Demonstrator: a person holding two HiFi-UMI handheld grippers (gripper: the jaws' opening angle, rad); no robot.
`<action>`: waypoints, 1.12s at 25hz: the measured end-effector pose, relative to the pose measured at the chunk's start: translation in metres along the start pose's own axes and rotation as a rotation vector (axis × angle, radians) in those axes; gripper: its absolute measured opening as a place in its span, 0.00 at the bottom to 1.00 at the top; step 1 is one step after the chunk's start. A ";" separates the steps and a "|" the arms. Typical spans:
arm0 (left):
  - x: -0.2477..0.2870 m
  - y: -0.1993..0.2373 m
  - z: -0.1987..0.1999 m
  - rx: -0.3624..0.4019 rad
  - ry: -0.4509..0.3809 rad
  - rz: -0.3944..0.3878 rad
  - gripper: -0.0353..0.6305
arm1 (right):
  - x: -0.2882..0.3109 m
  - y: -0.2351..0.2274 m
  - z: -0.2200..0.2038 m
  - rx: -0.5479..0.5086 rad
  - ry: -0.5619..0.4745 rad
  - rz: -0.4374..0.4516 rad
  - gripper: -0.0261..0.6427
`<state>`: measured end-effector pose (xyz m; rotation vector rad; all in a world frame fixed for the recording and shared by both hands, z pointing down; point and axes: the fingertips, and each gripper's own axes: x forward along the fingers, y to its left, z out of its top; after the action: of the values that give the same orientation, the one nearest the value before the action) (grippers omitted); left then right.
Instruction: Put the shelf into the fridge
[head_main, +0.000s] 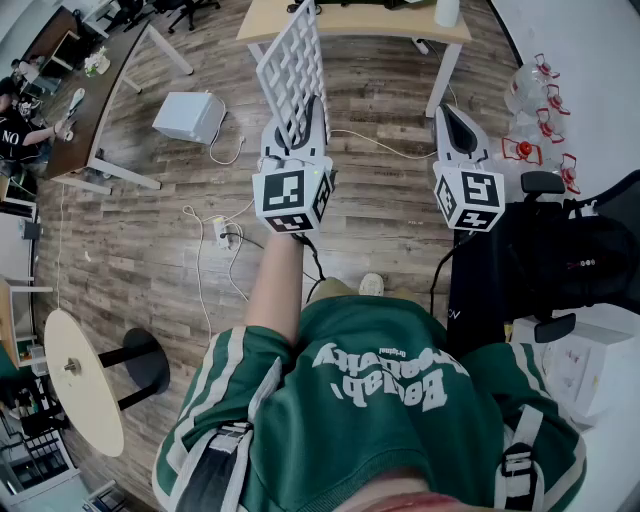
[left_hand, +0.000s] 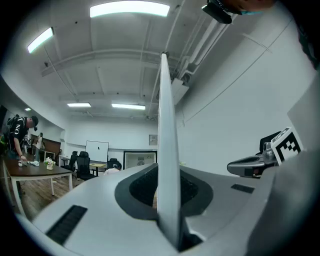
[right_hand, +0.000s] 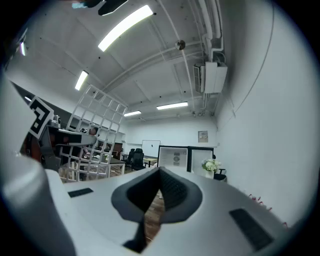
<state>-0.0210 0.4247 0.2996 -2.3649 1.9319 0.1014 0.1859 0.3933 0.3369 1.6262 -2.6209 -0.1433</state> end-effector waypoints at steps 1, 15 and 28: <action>0.001 0.001 0.000 -0.002 -0.001 0.000 0.12 | 0.000 0.001 0.000 0.000 0.001 0.001 0.04; 0.000 -0.001 -0.001 0.007 -0.002 -0.010 0.12 | -0.004 0.002 -0.001 0.009 -0.009 -0.008 0.04; -0.005 -0.008 0.006 0.026 -0.006 -0.007 0.12 | -0.011 0.000 0.003 0.017 -0.019 0.003 0.04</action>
<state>-0.0146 0.4317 0.2941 -2.3525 1.9098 0.0817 0.1902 0.4037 0.3342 1.6341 -2.6462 -0.1375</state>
